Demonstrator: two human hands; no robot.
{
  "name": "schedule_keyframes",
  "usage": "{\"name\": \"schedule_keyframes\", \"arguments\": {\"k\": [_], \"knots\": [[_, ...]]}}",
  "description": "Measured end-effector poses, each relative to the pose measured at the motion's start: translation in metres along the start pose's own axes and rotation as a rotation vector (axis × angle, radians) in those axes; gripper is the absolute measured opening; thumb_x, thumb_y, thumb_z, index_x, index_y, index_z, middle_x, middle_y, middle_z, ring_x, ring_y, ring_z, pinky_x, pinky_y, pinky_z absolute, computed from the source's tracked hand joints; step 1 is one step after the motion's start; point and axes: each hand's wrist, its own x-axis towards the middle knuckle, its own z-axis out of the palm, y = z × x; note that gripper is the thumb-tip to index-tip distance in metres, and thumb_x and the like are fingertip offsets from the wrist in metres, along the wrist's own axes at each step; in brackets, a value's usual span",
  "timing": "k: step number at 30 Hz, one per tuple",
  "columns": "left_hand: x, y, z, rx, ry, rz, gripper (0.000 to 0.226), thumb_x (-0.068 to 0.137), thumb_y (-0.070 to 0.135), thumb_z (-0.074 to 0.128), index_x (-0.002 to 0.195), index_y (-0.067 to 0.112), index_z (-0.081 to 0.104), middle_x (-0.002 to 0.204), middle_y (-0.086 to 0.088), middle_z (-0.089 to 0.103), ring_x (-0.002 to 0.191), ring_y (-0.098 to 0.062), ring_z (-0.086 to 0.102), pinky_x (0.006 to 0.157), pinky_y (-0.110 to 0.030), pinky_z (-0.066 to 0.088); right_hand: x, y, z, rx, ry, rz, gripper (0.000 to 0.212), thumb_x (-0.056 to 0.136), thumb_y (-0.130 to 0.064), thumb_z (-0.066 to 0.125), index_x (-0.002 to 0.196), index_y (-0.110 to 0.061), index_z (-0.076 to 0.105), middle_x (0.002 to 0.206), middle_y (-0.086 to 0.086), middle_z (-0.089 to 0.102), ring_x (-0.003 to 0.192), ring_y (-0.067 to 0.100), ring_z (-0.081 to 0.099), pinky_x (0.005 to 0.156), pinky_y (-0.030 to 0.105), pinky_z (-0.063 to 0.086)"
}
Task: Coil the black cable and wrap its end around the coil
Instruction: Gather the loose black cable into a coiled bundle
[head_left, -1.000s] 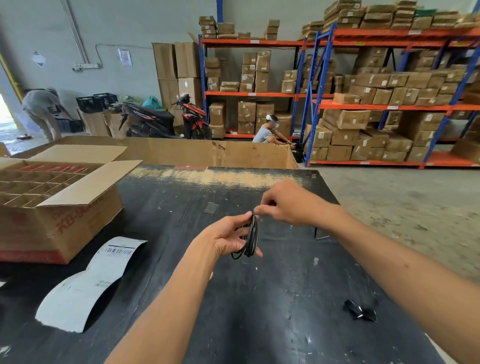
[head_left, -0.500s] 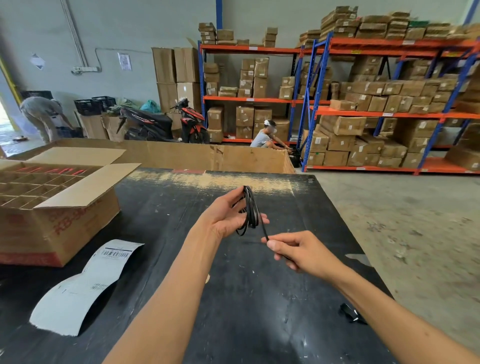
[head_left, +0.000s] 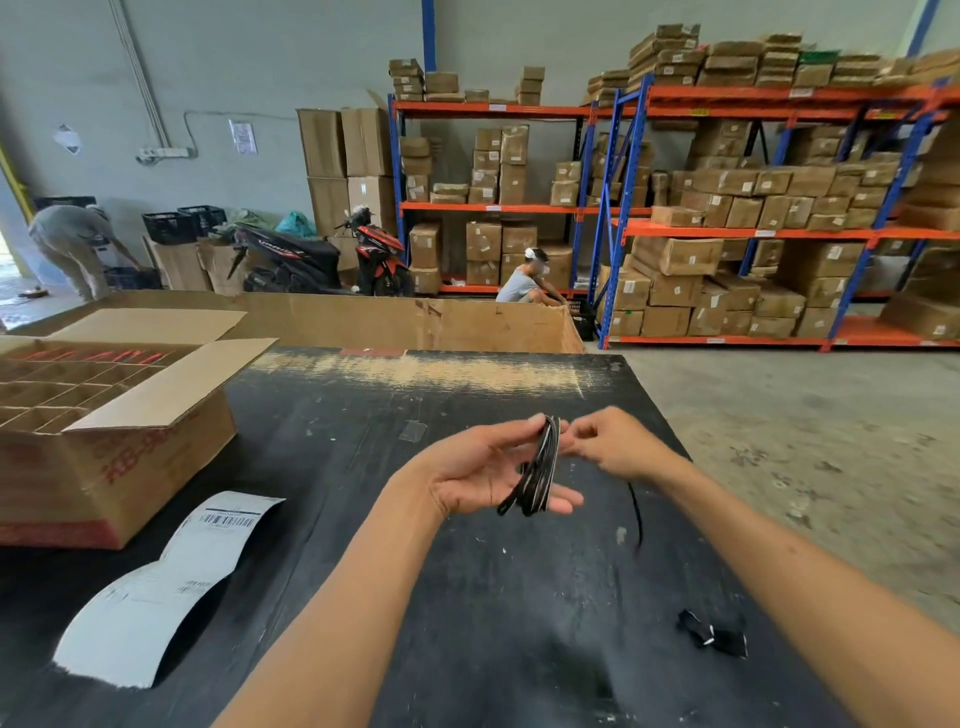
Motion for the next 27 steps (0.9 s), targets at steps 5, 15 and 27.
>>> {"name": "schedule_keyframes", "arguments": {"k": [5,15,27], "knots": [[-0.003,0.007,-0.003,-0.112,0.009,0.166,0.031,0.092,0.026,0.058,0.112,0.007,0.072,0.145,-0.011,0.053,0.121,-0.062,0.043,0.095,-0.067,0.043,0.004,-0.02,-0.012,-0.205,-0.336,-0.038,0.012,0.074,-0.051,0.078,0.067,-0.041,0.081,0.062,-0.016,0.07,0.054,-0.005,0.053,0.059,0.025,0.045],[0.003,0.016,-0.002,-0.158,0.033,0.342,0.031,0.088,0.024,0.063,0.108,0.004,0.075,0.14,-0.009,0.057,0.119,-0.058,0.05,0.094,-0.069,0.043,-0.006,-0.031,0.044,-0.178,-0.884,0.068,0.042,0.068,-0.072,0.079,0.085,-0.034,0.083,0.062,-0.012,0.054,0.051,0.007,0.041,0.049,0.018,0.035],[0.0,-0.004,-0.016,0.028,0.004,-0.004,0.038,0.091,0.027,0.063,0.123,0.007,0.066,0.147,-0.007,0.051,0.121,-0.058,0.046,0.097,-0.062,0.045,0.022,-0.023,-0.01,-0.206,-0.037,0.013,0.021,0.079,-0.046,0.083,0.062,-0.035,0.075,0.048,-0.025,0.063,0.066,0.009,0.059,0.052,0.018,0.041]]}}
